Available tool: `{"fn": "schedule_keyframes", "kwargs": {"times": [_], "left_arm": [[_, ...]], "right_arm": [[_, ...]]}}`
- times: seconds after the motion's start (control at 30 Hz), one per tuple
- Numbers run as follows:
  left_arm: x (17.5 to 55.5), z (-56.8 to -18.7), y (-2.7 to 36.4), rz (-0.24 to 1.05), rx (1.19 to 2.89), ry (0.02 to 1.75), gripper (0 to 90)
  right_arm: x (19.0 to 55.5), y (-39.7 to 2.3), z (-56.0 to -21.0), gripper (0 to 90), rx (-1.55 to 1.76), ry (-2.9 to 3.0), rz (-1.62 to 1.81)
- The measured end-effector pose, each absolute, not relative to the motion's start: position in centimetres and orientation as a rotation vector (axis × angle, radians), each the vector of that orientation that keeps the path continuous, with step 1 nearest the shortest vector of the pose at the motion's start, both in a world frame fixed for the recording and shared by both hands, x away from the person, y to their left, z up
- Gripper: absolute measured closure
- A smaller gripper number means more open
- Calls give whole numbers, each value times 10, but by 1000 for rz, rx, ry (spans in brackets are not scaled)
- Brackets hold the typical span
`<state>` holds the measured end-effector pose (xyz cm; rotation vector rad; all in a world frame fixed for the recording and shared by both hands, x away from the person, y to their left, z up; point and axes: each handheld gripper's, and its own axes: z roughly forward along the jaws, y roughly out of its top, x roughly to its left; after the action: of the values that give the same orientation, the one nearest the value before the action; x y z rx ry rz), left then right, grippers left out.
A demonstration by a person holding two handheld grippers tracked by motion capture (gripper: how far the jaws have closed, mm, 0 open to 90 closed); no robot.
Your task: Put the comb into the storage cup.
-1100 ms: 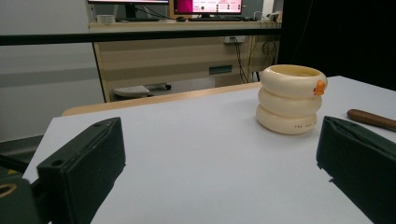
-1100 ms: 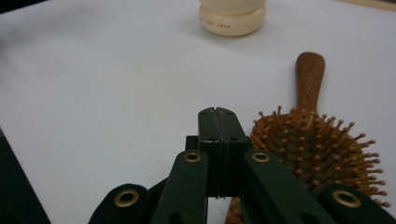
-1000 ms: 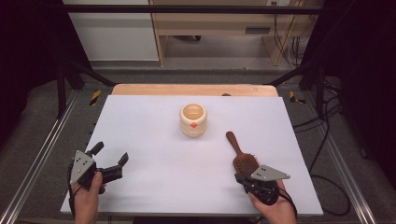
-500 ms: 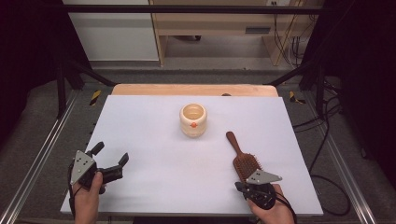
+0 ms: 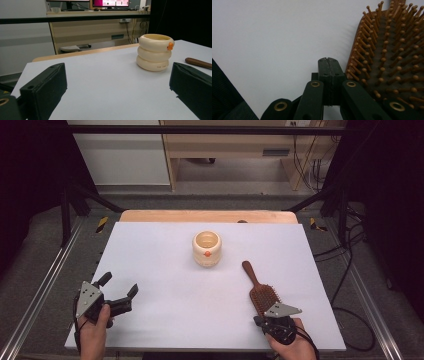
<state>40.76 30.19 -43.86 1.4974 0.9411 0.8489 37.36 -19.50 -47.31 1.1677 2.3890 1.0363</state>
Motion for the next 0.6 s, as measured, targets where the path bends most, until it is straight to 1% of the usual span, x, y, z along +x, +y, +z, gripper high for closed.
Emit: {"fn": "schedule_keyframes", "kwargs": {"times": [0.6], "left_arm": [[408, -439, 301, 849, 1501, 940, 14]], "right_arm": [[374, -197, -474, 900, 1178, 2389, 1031]]}}
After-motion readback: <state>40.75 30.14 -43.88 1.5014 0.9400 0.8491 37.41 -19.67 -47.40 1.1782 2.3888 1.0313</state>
